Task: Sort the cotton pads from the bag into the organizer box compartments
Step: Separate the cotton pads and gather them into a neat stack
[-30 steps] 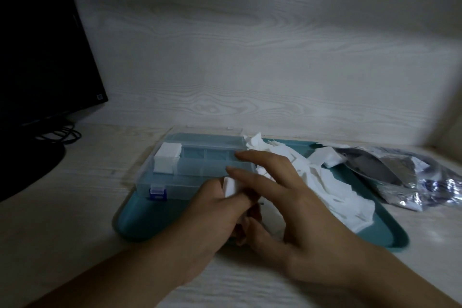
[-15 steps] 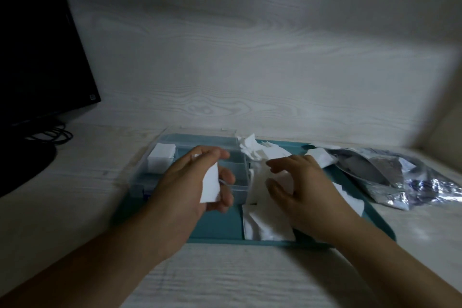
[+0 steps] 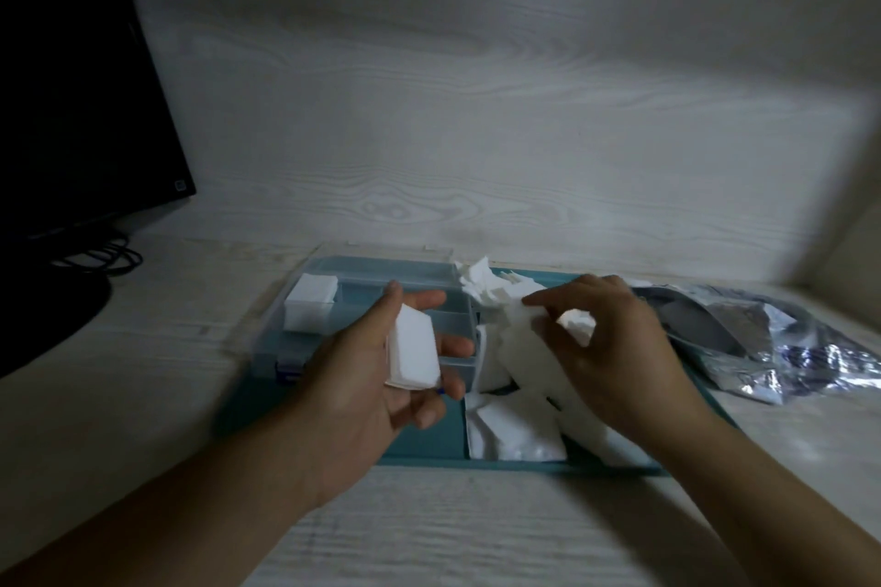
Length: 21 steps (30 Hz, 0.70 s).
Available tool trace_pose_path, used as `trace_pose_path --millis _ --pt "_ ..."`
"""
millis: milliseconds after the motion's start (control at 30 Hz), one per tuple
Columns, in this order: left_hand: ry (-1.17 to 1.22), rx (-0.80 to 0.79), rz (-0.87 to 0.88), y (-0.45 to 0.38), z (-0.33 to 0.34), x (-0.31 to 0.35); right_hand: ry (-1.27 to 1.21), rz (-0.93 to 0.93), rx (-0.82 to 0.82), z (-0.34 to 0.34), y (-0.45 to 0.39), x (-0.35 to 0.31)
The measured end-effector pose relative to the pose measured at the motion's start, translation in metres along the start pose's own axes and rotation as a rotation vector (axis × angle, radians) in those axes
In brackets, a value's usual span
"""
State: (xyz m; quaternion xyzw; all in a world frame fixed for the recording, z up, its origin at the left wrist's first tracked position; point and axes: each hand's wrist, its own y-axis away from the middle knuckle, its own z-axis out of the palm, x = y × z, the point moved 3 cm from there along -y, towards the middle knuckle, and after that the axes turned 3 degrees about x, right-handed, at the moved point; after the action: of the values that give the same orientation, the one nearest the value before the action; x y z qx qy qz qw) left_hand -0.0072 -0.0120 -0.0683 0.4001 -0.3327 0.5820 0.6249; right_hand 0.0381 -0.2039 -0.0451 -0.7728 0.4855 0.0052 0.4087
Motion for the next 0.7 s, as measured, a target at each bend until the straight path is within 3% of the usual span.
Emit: trace_pose_path --millis 200,367,533,700 --pt "-0.047 0.013 0.03 -0.001 0.0 -0.004 -0.292 0.157 0.124 -0.011 -0.007 0.008" --pt "-0.074 0.032 0.05 -0.002 0.0 -0.004 -0.699 0.311 0.193 -0.012 -0.008 0.008" --pt "-0.094 0.046 0.066 -0.004 -0.001 -0.006 -0.928 0.527 -0.074 0.004 -0.004 0.01" --pt "-0.075 0.019 0.05 -0.002 0.001 -0.008 -1.166 0.516 -0.21 0.007 0.001 -0.007"
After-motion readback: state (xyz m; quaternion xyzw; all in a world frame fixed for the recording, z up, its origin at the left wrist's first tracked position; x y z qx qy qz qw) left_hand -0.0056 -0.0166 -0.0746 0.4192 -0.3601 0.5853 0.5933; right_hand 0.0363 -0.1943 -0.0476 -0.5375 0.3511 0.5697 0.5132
